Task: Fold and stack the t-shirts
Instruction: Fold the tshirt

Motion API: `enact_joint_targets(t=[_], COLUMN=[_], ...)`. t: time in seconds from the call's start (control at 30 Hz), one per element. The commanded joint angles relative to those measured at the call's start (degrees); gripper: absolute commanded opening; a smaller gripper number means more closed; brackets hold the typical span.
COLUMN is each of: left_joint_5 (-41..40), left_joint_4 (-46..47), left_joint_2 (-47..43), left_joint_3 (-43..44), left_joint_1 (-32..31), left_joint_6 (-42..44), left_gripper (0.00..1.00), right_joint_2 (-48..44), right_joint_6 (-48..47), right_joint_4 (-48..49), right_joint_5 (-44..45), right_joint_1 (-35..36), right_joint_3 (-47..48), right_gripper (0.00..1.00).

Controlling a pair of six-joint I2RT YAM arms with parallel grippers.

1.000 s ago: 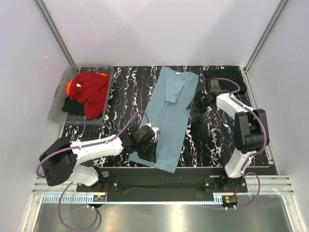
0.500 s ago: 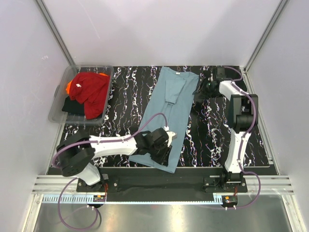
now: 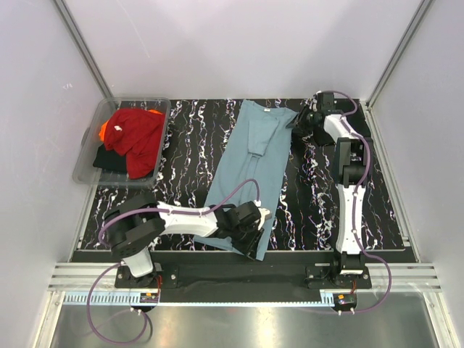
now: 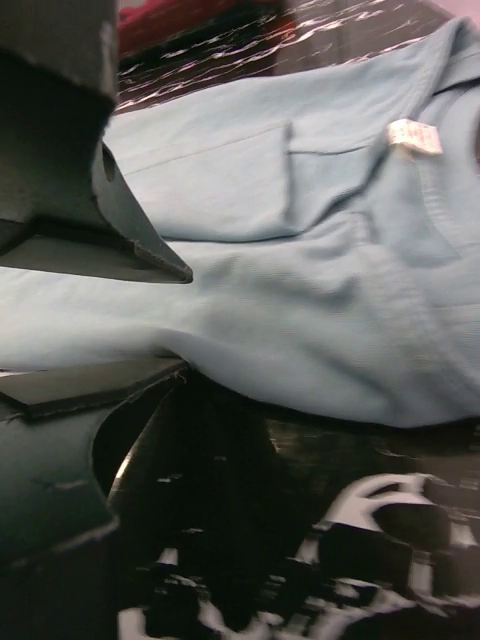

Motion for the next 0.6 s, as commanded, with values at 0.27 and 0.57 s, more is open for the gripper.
enact_joint_targets(t=[0.27,0.57], left_joint_5=[2.8,3.9], left_joint_4=[6.5,5.2], left_joint_2=[4.3,6.8], left_joint_3=[0.3,3.7], left_joint_1=[-1.6,-1.8], left_joint_6=[-3.0,-1.6], left_gripper=[0.23,0.23], right_joint_2=[12.2,18.2], right_joint_6=[4.7,4.4], right_joint_4=[-1.8,-2.8], right_joint_5=[1.6,1.6], right_joint_1=[-3.0,-3.9], right_joint_3=[20.0,29.5], right_gripper=[0.41,0.32])
